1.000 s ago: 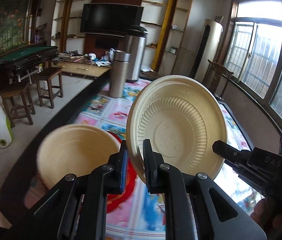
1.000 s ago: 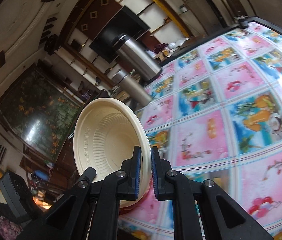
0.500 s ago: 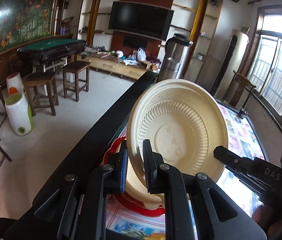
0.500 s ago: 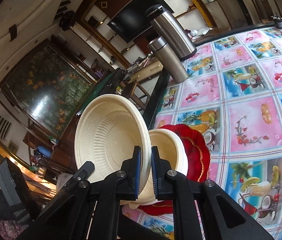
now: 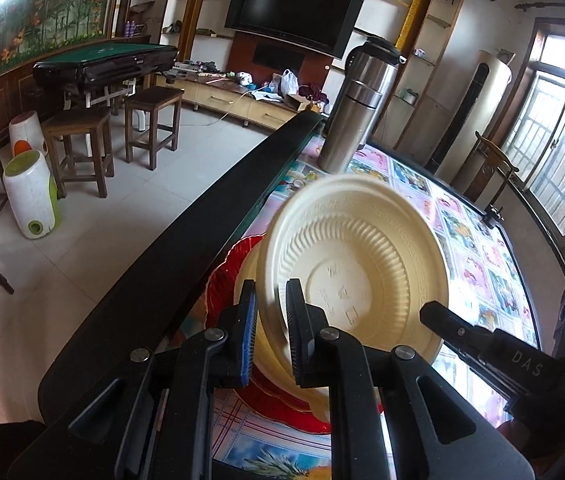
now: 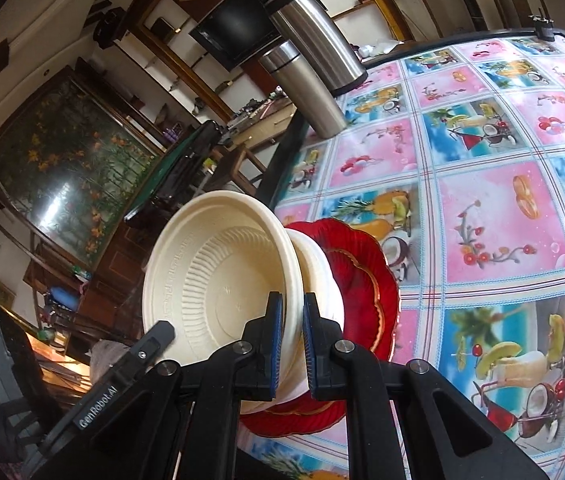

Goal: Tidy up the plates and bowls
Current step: 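Lower the beige bowl with both grippers into the bowls on the stack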

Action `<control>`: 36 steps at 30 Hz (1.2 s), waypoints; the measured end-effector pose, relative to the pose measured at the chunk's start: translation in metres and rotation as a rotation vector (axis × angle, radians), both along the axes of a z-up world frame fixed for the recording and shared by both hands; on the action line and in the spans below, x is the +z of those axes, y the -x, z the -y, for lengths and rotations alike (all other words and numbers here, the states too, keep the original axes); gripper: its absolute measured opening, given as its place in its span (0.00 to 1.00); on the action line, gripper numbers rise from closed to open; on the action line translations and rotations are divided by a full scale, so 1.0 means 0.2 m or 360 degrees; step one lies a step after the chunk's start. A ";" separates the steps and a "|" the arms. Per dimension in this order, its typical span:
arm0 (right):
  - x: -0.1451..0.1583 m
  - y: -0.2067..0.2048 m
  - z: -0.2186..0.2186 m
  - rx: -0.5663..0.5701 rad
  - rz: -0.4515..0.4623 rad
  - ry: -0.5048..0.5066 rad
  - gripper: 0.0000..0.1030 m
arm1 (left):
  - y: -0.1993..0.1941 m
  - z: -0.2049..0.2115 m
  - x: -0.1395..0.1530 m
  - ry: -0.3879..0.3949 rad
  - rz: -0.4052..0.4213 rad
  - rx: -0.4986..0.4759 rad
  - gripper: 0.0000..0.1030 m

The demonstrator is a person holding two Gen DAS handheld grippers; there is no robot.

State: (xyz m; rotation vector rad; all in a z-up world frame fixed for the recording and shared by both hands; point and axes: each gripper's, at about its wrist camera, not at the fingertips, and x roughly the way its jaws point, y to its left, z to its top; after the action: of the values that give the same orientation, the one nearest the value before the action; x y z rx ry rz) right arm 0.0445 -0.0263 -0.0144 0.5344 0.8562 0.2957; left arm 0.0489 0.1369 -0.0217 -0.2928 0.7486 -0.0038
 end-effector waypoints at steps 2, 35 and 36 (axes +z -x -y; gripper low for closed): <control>-0.01 0.00 0.01 -0.0007 0.0004 0.0006 0.10 | -0.01 -0.01 -0.01 0.0003 -0.0011 0.0017 0.12; 0.06 0.12 0.03 0.0037 0.0244 0.0113 0.14 | 0.11 0.02 0.07 -0.0301 0.0170 0.0182 0.12; 0.08 0.14 0.02 0.0038 0.0270 0.0136 0.14 | 0.12 0.02 0.07 -0.0314 0.0178 0.0189 0.12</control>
State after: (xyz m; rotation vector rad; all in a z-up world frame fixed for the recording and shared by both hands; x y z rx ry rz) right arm 0.0171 -0.0308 0.0011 0.4138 0.7077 0.3202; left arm 0.0249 0.1323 -0.0068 -0.1474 0.6142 0.1640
